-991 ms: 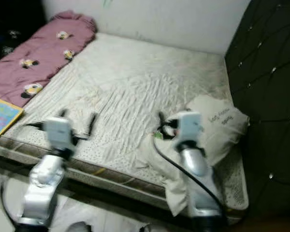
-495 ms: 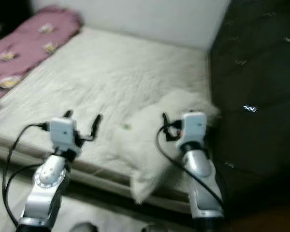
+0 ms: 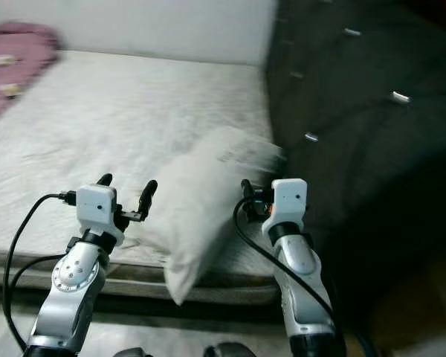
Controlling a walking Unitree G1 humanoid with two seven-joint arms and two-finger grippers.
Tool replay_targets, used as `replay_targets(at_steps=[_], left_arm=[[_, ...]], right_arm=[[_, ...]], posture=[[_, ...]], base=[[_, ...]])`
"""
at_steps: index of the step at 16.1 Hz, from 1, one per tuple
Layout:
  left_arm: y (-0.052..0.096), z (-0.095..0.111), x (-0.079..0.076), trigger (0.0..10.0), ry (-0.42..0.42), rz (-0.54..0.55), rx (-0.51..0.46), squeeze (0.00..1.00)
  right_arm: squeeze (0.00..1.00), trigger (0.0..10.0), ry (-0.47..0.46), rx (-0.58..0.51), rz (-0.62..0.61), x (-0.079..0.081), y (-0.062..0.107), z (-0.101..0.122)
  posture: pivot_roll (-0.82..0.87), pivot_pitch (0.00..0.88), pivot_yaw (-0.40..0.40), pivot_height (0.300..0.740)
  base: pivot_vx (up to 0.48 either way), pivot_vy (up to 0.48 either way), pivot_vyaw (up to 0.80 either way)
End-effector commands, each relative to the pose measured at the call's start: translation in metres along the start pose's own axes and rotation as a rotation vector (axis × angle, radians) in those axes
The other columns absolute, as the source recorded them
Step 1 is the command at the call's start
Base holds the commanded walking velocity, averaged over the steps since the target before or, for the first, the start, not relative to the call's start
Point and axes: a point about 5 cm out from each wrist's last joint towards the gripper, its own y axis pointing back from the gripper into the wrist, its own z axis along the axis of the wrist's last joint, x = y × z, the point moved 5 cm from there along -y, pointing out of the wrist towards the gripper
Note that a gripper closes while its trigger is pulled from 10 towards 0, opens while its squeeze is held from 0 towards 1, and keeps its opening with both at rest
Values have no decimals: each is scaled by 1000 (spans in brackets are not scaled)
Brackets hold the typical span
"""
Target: Clean up the room
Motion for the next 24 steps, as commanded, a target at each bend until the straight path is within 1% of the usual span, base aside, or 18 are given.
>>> replay_targets(at_steps=[1, 2, 3, 4, 5, 6, 8, 10, 14, 16, 18, 24], left_arm=[[-5, 5, 3, 10000, -1, 7, -19, 0], [-8, 9, 5, 10000, 4, 18, -32, 0], [-7, 11, 7, 10000, -7, 29, -47, 0], [-8, 14, 9, 10000, 3, 38, -49, 0], [-7, 14, 9, 10000, 1, 35, -50, 0], [-5, 13, 7, 10000, -4, 18, -49, 0], [-4, 12, 4, 10000, -15, 1, -51, 0], [-4, 11, 6, 10000, 0, 22, -49, 0], [3, 9, 2, 10000, 23, 14, -34, 0], [3, 10, 2, 10000, 26, 0, -41, 0], [3, 14, 2, 10000, 29, -14, -55, 0], [2, 15, 1, 10000, 29, -22, -57, 0]], right_arm=[[0, 10000, 5, -49, -3, 0, -9, 13], [0, 10000, 10, -70, 0, 0, -12, 20], [0, 10000, 9, -88, -15, -3, -13, 24], [0, 10000, 12, -98, -39, -10, -14, 29], [0, 10000, 15, -97, -37, -11, -13, 29], [0, 10000, 29, -92, -18, -10, -9, 27], [0, 10000, 27, -75, -18, -10, -6, 22], [0, 10000, 21, -65, -21, -9, -1, 19], [0, 10000, 17, -30, -16, -7, 8, 8], [0, 10000, 15, -38, -13, -5, 5, 12], [0, 10000, 20, -49, -17, -7, 1, 16], [0, 10000, 18, -46, -20, -7, 0, 16]], posture=[[-27, 0, -30, 740], [-27, 0, -29, 740], [-28, 1, -31, 740], [-33, 12, -41, 740], [-33, 10, -43, 740], [-35, 7, -51, 740], [-37, 7, -56, 740], [-40, 14, -62, 740], [-33, 31, -67, 740], [-33, 39, -66, 740], [-33, 47, -64, 740], [-32, 57, -64, 740]], base=[[0, 0, 0], [0, 0, 0], [0, 0, 0], [0, 0, 0], [0, 0, 0], [0, 0, 0], [0, 0, 0], [0, 0, -800], [0, 0, -800], [0, 0, -272], [263, 0, 0], [311, 0, -68]])
